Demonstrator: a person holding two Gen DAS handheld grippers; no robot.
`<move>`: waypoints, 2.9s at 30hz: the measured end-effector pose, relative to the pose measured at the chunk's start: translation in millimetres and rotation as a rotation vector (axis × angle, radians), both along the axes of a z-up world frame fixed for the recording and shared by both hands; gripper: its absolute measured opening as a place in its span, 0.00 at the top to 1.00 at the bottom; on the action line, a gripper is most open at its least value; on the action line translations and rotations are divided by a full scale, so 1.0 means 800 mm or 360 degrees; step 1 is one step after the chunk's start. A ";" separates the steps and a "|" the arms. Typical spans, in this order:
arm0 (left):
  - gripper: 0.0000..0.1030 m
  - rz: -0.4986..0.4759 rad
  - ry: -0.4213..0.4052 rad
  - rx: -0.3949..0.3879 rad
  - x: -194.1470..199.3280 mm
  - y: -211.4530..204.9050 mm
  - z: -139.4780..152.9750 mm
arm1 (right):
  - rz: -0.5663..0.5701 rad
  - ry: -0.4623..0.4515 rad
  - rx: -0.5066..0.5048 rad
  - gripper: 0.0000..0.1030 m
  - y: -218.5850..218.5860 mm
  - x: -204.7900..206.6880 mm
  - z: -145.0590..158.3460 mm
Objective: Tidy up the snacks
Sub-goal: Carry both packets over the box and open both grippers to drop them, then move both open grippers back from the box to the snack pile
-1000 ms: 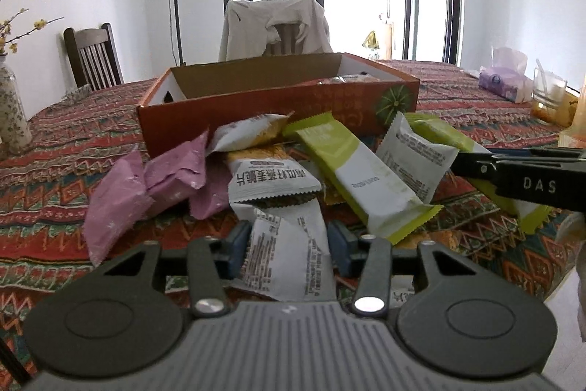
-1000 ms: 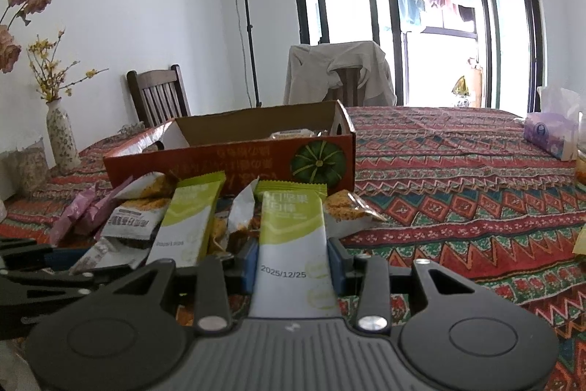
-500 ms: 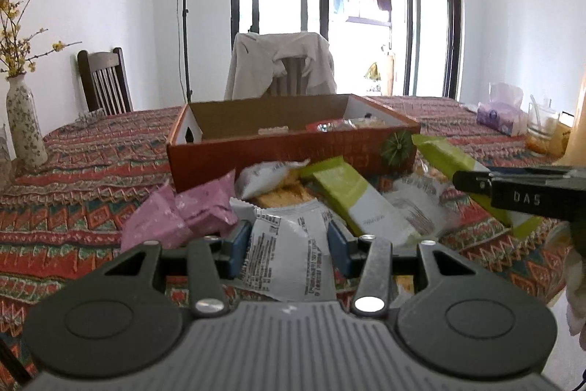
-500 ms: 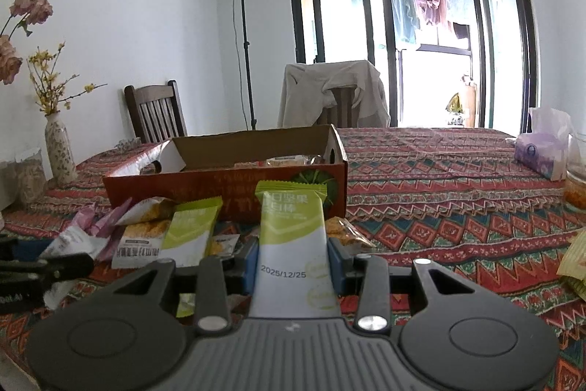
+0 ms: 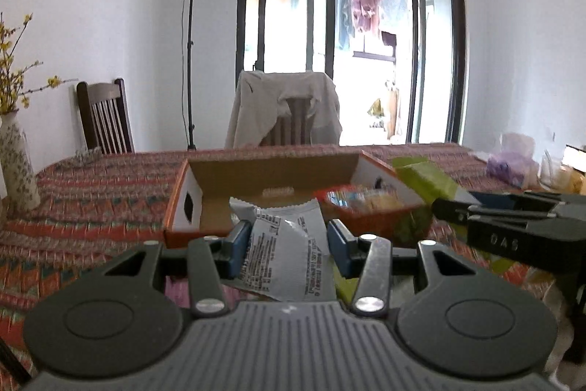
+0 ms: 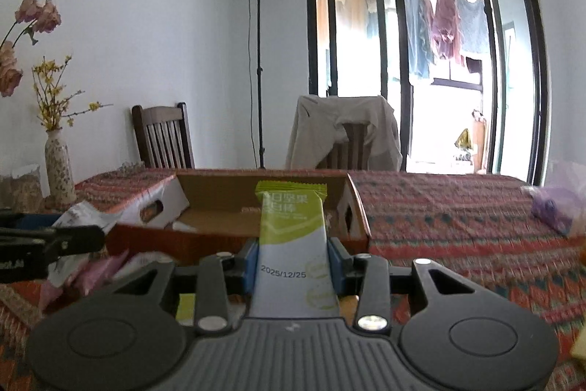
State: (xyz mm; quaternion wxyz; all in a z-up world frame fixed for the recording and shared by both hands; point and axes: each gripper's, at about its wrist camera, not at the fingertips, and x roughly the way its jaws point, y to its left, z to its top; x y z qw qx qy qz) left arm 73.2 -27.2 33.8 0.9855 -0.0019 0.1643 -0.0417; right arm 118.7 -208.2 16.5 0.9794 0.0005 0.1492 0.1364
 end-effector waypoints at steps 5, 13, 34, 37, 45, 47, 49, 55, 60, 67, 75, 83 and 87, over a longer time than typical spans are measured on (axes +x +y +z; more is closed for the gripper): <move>0.54 0.0004 -0.0011 -0.0037 0.040 0.002 0.016 | 0.0031 -0.0051 -0.0010 0.63 0.022 0.039 0.019; 0.54 0.0085 -0.0071 -0.0074 0.096 -0.001 0.032 | 0.0062 -0.0018 0.0021 0.63 0.052 0.111 0.036; 0.51 0.0254 0.0041 -0.0157 0.188 0.032 -0.019 | 0.0034 0.0183 0.0026 0.61 0.067 0.197 -0.026; 0.11 0.0266 0.0000 -0.0218 0.178 0.040 -0.017 | 0.0014 0.0183 0.0050 0.45 0.062 0.195 -0.027; 0.00 0.0381 -0.0014 -0.0271 0.170 0.050 -0.014 | -0.0090 0.0204 0.0122 0.00 0.045 0.200 -0.031; 0.00 0.0393 -0.0005 -0.0284 0.171 0.052 -0.014 | -0.0102 0.0211 0.0122 0.00 0.043 0.203 -0.032; 0.00 0.0397 0.0003 -0.0286 0.172 0.053 -0.012 | -0.0101 0.0205 0.0126 0.00 0.043 0.204 -0.031; 0.00 0.0394 0.0009 -0.0285 0.170 0.049 -0.001 | -0.0113 0.0190 0.0139 0.00 0.041 0.200 -0.020; 0.00 0.0399 -0.0035 -0.0248 0.151 0.043 0.019 | -0.0110 0.0150 0.0167 0.00 0.033 0.178 0.006; 0.00 0.0360 -0.0061 -0.0270 0.109 0.044 0.036 | -0.0102 0.0114 0.0111 0.00 0.025 0.125 0.028; 0.00 0.0298 -0.0034 -0.0247 0.055 0.043 0.036 | -0.0063 0.0110 0.0055 0.00 0.018 0.061 0.033; 0.00 0.0244 0.0024 -0.0227 0.007 0.044 0.018 | -0.0028 0.0174 0.0026 0.00 0.006 0.003 0.020; 0.00 0.0251 0.0067 -0.0213 -0.019 0.046 0.000 | -0.0012 0.0213 0.0010 0.00 0.004 -0.020 0.010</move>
